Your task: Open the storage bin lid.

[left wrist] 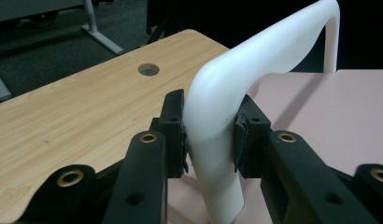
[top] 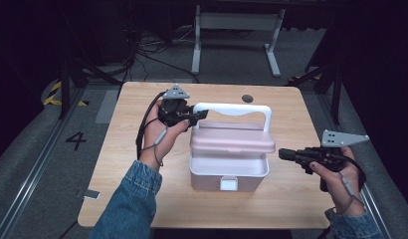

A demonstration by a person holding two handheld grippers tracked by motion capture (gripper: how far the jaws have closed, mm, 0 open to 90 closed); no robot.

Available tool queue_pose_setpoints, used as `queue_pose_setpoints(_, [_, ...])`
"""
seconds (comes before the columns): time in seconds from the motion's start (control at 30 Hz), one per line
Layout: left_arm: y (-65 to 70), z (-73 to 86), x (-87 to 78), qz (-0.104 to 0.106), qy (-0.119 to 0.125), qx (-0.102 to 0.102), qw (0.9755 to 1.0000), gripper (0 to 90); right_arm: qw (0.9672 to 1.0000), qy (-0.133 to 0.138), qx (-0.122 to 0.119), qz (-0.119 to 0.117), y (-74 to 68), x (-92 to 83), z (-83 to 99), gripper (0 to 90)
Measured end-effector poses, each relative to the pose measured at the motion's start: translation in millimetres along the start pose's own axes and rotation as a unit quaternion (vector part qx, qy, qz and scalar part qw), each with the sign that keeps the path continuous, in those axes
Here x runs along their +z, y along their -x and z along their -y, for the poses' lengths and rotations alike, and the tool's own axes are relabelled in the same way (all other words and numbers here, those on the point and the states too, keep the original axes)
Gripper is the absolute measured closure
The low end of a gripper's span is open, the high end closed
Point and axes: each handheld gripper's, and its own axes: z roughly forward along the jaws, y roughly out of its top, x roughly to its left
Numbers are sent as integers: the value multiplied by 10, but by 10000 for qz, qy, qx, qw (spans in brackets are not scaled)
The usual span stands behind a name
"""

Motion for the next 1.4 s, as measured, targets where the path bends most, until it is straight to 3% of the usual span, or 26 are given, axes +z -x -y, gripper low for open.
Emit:
queue_pose_setpoints(0.1, [3, 1, -1, -1, -10, -18, 10000, 698, 9999, -6, -59, -121, -20, 118, -23, 900])
queue_pose_setpoints(0.13, [4, 1, -3, 0, -17, 2, 10000, 698, 9997, -10, -127, -196, -36, 230, -36, 900])
queue_pose_setpoints(0.27, [1, 5, -2, 9, -23, -17, 10000, 698, 9994, 27, -212, -257, -70, 348, -39, 900])
queue_pose_setpoints(0.63, [-6, 29, -10, 58, 23, -49, 10000, 698, 9995, 175, -179, -214, -82, 357, -33, 900])
queue_pose_setpoints(0.77, [-4, 34, -24, 93, 93, -13, 9999, 594, 9994, 191, -196, -201, -79, 356, -35, 900])
queue_pose_setpoints(0.83, [13, 38, -66, 62, 59, 57, 9999, 559, 9994, 189, -193, -211, -75, 355, -36, 900])
queue_pose_setpoints(0.97, [37, 59, -245, -270, 94, 383, 9989, 406, 9995, 187, -191, -192, -71, 348, -41, 900])
queue_pose_setpoints(1.2, [119, 157, -501, -562, 156, 663, 9961, 342, 9995, 262, -150, -121, -56, 324, -69, 900])
queue_pose_setpoints(1.23, [152, 174, -555, -697, 155, 775, 9944, 335, 9994, 300, -126, -85, -60, 320, -71, 900])
queue_pose_setpoints(1.4, [252, 279, -710, -640, 191, 752, 9949, 329, 9993, 365, -80, -68, -61, 313, -74, 900])
